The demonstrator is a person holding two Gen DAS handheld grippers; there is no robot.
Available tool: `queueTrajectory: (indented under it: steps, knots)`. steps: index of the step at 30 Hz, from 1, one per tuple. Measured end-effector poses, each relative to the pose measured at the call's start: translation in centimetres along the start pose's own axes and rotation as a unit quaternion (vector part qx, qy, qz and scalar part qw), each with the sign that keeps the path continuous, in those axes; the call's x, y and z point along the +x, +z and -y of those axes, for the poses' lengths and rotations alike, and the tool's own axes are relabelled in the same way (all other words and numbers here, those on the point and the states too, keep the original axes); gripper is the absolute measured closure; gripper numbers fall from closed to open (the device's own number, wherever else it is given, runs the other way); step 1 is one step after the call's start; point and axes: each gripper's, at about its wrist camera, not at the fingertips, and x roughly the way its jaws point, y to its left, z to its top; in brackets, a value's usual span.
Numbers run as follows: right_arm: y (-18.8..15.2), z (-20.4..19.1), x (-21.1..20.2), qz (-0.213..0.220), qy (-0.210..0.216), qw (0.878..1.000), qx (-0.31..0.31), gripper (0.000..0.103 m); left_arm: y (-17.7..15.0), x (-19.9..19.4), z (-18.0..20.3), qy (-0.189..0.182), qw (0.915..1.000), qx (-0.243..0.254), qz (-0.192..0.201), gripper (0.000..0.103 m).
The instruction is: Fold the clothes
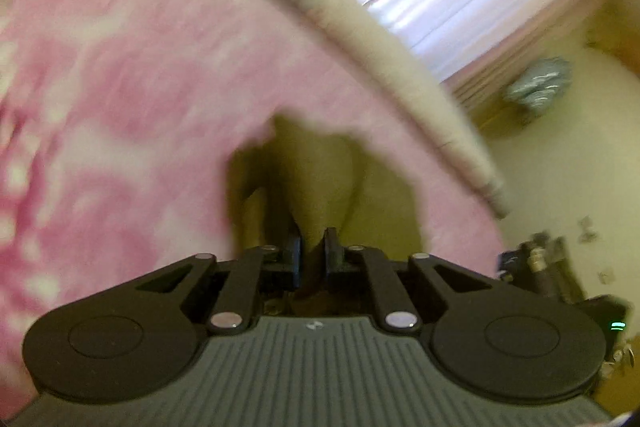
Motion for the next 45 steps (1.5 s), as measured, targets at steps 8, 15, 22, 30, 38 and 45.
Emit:
queueTrajectory:
  steps: [8, 15, 22, 30, 38, 45]
  knots:
    - [-1.5, 2.3, -5.4, 0.035, 0.042, 0.998, 0.011, 0.067, -1.6, -6.1, 0.8, -0.025, 0.9967, -0.071, 0.029, 0.07]
    - [-6.0, 0.6, -11.6, 0.057, 0.06, 0.988, -0.126, 0.026, -6.0, -9.8, 2.3, -0.025, 0.995, -0.093, 0.027, 0.061]
    - [-9.5, -3.5, -9.8, 0.046, -0.01, 0.954, -0.296, 0.028, -8.7, -8.0, 2.8, -0.013, 0.9885, -0.138, 0.062, 0.058]
    - [-10.3, -5.3, -7.2, 0.057, -0.054, 0.935, -0.347, 0.1, -9.4, -6.8, 2.8, 0.027, 0.9904, -0.093, 0.099, 0.098]
    - [-13.6, -5.0, -5.2, 0.032, -0.123, 0.888, -0.441, 0.101, -11.4, -5.4, 1.2, 0.056, 0.9919, -0.076, 0.084, 0.093]
    - [-10.1, -2.4, -9.1, 0.023, -0.048, 0.948, -0.313, 0.028, -9.3, -9.1, 3.7, 0.074, 0.991, -0.041, 0.103, 0.09]
